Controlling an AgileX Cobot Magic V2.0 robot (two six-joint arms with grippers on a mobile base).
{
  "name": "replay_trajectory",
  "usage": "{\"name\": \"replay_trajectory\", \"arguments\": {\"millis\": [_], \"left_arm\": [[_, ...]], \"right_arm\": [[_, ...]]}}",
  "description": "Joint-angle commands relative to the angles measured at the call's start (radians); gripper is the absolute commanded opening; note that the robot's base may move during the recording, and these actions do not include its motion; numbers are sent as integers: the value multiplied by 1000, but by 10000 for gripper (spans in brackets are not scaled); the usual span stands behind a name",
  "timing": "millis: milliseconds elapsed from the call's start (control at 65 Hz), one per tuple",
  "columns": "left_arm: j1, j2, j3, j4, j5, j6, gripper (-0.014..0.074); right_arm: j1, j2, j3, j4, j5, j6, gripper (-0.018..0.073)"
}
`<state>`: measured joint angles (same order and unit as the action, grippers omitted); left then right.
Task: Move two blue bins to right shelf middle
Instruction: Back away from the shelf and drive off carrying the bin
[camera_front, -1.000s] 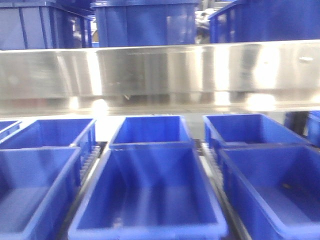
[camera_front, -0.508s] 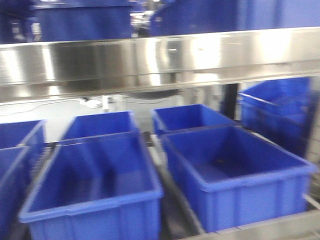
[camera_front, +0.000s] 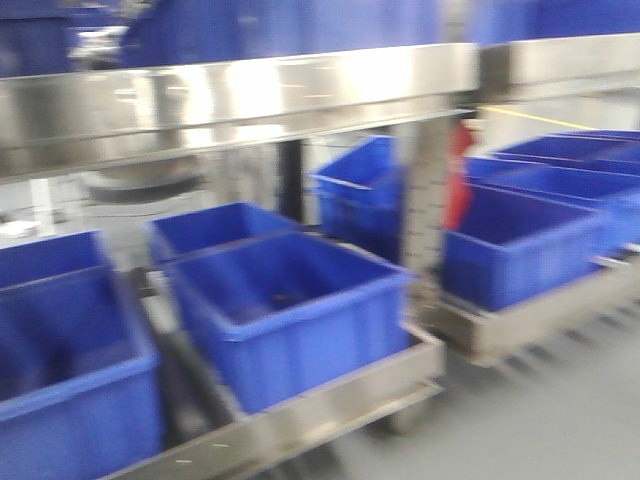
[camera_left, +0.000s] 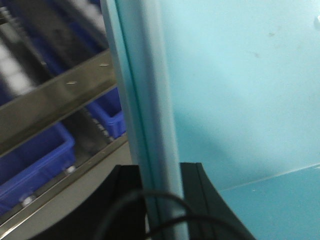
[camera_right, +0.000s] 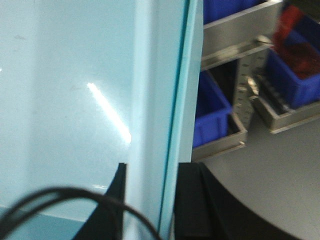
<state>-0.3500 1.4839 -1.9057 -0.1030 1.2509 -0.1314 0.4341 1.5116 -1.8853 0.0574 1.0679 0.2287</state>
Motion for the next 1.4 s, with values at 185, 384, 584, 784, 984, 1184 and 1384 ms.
{"name": "replay_trajectory", "arguments": {"millis": [185, 384, 584, 784, 984, 1184, 1384], "left_arm": [[-6, -20, -17, -73, -46, 26, -111], [-6, -20, -17, -73, -46, 26, -111], [-6, -20, -17, -73, -46, 26, -111], [-6, -20, -17, -73, -46, 26, -111], [-6, -20, -17, -73, -46, 26, -111], [-6, -20, -17, -73, -46, 26, -111], [-6, -20, -17, -73, -46, 26, -111]], "right_arm": [[-1, -16, -20, 14, -115, 2, -153], [-1, -16, -20, 14, -115, 2, -153], [-1, -16, -20, 14, -115, 2, -153], [-1, -16, -20, 14, -115, 2, -153], [-1, -16, -20, 14, -115, 2, -153], [-1, -16, -20, 14, -115, 2, -153], [-1, -16, -20, 14, -115, 2, -153]]}}
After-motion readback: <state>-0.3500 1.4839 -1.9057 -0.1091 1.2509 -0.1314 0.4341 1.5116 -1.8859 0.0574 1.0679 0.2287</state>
